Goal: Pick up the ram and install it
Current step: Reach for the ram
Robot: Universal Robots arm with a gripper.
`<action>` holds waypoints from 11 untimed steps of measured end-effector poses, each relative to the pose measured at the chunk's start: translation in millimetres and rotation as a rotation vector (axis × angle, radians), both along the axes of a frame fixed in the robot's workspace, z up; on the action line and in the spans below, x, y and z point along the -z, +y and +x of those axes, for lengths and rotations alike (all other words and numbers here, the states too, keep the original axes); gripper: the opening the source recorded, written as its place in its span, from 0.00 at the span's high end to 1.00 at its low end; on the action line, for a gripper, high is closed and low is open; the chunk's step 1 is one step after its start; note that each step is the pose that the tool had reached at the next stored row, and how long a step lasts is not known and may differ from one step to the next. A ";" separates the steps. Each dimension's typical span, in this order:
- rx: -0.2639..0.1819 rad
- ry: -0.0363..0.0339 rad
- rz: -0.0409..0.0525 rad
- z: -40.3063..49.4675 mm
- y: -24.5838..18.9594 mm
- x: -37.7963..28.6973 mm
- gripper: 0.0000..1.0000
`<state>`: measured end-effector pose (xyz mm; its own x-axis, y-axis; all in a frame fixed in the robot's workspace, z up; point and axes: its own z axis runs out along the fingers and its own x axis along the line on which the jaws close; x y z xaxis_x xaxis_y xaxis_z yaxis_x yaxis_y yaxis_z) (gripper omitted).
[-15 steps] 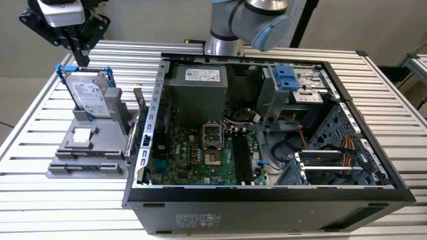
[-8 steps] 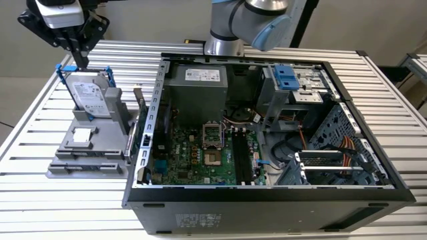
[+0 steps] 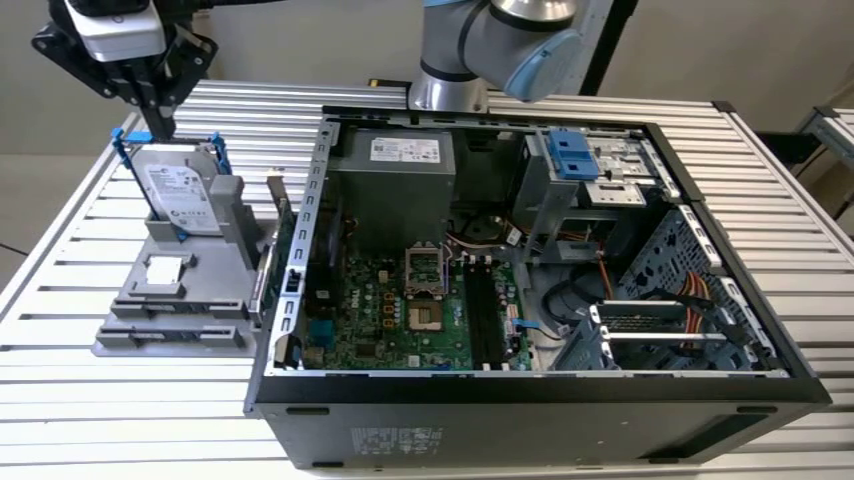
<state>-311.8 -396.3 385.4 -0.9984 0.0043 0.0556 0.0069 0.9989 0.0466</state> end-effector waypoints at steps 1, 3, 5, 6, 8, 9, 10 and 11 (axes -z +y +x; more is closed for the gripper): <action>-0.001 0.0000 0.0000 -0.1 -0.5 0.0 1.00; -0.002 0.0000 0.0000 -0.2 -1.7 0.1 1.00; -0.002 0.0002 0.0000 -0.3 -2.7 0.1 1.00; -0.003 0.0003 0.0000 -0.3 -3.2 0.2 1.00; -0.003 0.0003 0.0000 -0.5 -4.2 0.2 1.00; -0.003 0.0004 0.0000 -0.6 -4.7 0.2 1.00; -0.003 0.0004 0.0000 -0.7 -5.2 0.3 1.00; -0.003 0.0003 0.0000 -0.8 -5.8 0.3 1.00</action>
<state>-312.6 -402.1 385.1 -0.9984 0.0011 0.0560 0.0037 0.9989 0.0466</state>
